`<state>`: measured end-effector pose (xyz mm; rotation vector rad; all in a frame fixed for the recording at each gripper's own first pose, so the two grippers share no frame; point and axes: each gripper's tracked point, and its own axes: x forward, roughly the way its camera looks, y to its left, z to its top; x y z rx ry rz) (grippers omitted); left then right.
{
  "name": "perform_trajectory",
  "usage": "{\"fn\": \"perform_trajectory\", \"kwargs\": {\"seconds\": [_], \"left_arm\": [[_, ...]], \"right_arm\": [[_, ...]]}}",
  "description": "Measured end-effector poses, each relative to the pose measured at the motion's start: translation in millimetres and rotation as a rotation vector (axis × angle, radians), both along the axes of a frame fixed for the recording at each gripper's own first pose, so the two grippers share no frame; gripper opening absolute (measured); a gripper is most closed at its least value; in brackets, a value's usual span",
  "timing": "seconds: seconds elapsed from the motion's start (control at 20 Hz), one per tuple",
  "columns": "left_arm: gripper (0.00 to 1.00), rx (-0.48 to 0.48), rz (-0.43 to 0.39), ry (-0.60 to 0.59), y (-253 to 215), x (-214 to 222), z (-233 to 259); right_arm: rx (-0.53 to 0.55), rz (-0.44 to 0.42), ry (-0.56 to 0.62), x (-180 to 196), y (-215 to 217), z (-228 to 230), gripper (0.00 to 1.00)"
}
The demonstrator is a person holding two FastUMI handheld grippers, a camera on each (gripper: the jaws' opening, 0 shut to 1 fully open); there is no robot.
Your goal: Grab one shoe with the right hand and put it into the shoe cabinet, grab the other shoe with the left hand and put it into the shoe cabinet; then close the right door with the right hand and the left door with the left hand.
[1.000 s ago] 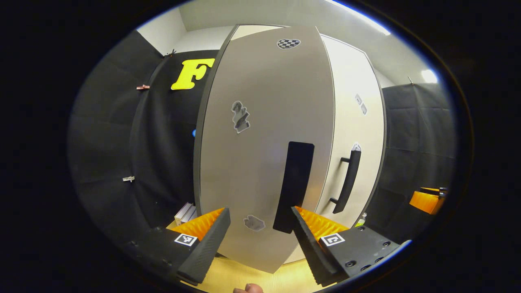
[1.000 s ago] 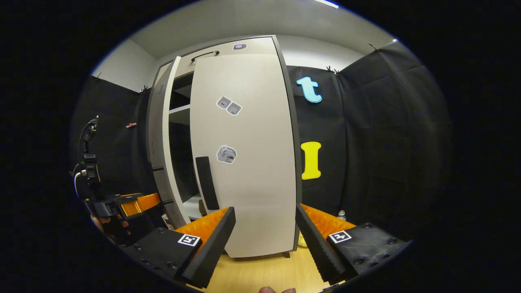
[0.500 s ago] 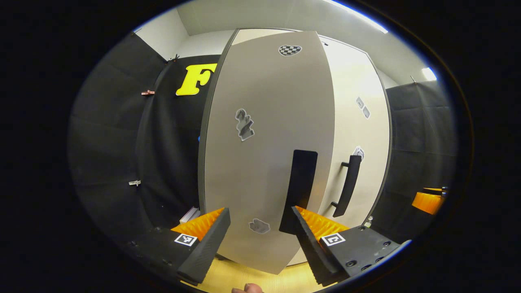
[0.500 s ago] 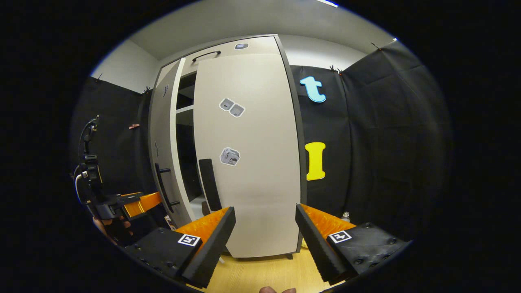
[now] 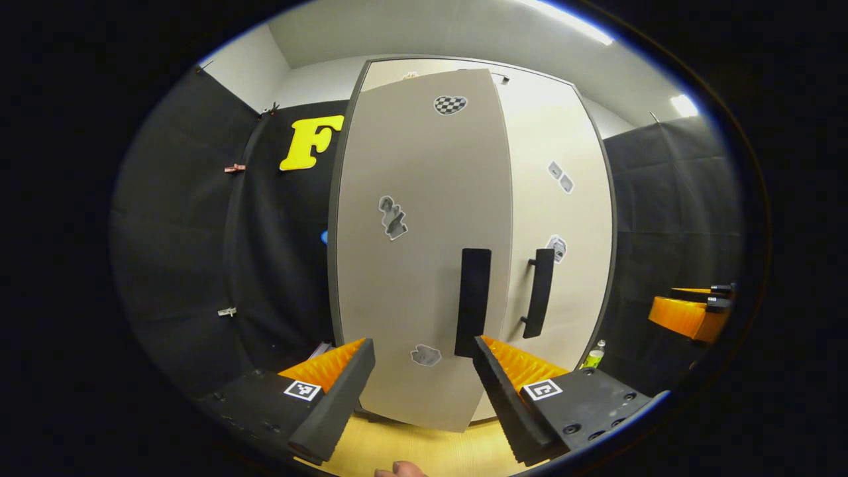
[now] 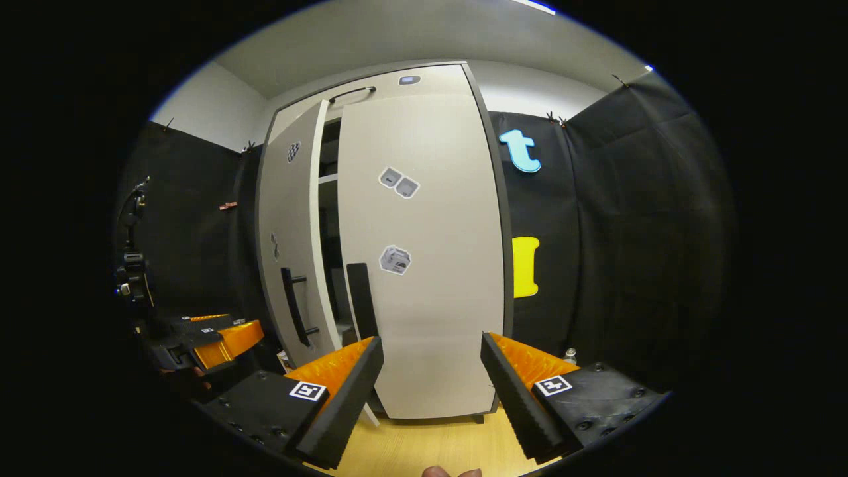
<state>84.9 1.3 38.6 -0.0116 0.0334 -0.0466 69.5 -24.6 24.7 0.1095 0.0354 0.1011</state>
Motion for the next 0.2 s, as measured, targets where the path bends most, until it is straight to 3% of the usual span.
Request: {"fn": "perform_trajectory", "kwargs": {"seconds": [0.1, 0.2], "left_arm": [[0.97, -0.001, 0.001, -0.001, -0.4, -10.6, 1.5], [0.93, -0.009, 0.004, 0.002, 0.3, -19.1, 1.9]], "right_arm": [[-0.007, 0.000, -0.004, -0.7, 0.2, 0.7, 0.98], [-0.012, -0.001, -0.008, -1.0, 0.8, 1.1, 0.98]]}}
